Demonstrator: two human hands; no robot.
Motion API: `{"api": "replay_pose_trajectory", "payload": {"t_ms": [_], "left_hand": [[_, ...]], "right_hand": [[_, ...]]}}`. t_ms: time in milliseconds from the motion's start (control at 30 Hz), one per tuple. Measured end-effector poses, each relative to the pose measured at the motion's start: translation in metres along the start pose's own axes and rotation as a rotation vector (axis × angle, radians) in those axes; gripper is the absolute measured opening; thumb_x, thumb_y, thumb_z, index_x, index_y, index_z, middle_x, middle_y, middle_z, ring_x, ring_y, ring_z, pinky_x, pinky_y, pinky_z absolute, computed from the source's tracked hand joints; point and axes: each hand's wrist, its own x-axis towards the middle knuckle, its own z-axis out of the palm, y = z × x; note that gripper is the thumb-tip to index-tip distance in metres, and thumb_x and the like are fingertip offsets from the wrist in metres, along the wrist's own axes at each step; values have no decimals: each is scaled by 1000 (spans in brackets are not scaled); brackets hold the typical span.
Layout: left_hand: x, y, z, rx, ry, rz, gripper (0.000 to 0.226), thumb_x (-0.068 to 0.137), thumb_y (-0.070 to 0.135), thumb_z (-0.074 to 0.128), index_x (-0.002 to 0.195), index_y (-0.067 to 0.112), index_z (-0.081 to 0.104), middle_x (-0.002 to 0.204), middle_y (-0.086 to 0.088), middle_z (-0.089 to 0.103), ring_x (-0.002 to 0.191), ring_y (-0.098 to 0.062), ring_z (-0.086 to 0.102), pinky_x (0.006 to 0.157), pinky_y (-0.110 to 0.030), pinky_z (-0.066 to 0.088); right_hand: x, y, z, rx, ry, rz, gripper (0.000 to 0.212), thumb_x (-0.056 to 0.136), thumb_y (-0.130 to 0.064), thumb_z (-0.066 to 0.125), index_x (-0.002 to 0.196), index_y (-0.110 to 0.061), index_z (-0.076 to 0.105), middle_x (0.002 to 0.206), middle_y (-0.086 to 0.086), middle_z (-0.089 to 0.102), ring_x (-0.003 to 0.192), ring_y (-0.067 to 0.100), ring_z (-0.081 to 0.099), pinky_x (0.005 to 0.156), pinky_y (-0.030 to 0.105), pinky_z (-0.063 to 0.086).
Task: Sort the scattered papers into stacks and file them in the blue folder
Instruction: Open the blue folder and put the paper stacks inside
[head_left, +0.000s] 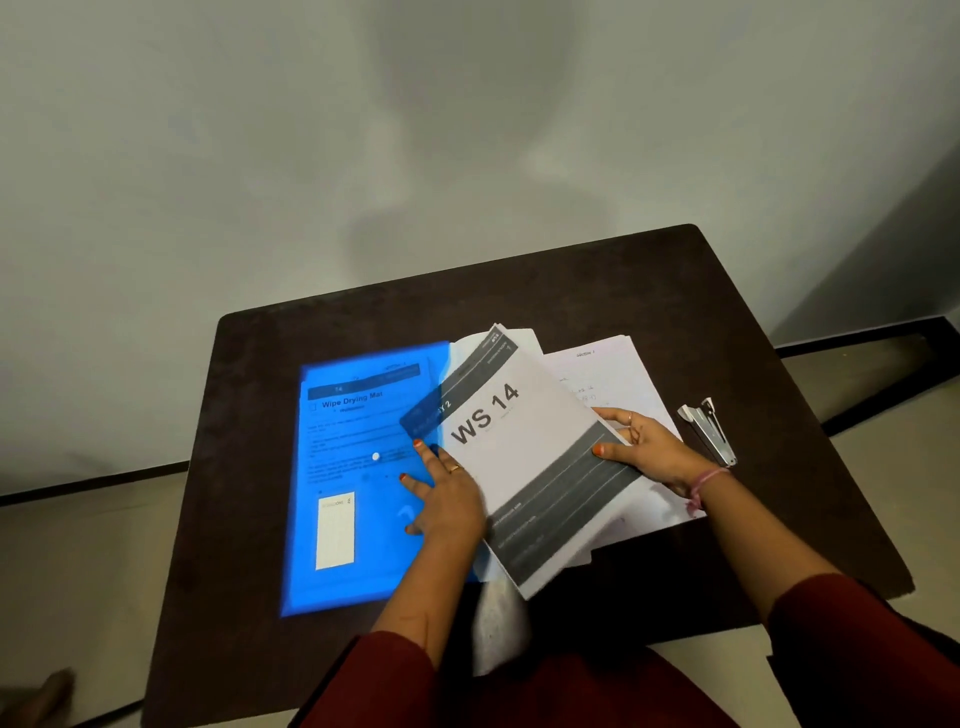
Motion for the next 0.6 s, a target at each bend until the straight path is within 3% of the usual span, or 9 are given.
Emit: {"api": "replay_pose_trajectory", "payload": {"t_ms": [233,467,600], "left_hand": [[1,-2,-3,16,-35,15,85,90,-16,40,147,3,-19,150,-10,-39,140,-54,-6,102,-61,36],[6,-2,-3,22,-45,22,83,90,-17,37,147,3,-20,150,-11,-38,140,-55,-4,104,-56,38],[5,-3,-3,26,-48,27,85,89,-16,40,147,4,-20,150,-9,-39,141,-53,-4,104,-55,39]], "right_hand": [[24,1,32,13,123,-106,58,89,-10,63,139,-28,40,137,3,52,119,27,55,96,43,50],[26,11,57,-6,220,-183,60,90,-12,63,142,-28,37,146,0,43,131,27,44,103,50,43],[18,17,87,-86,295,-272,62,89,-11,63,143,-18,34,147,4,41,134,24,41,110,46,37]]}}
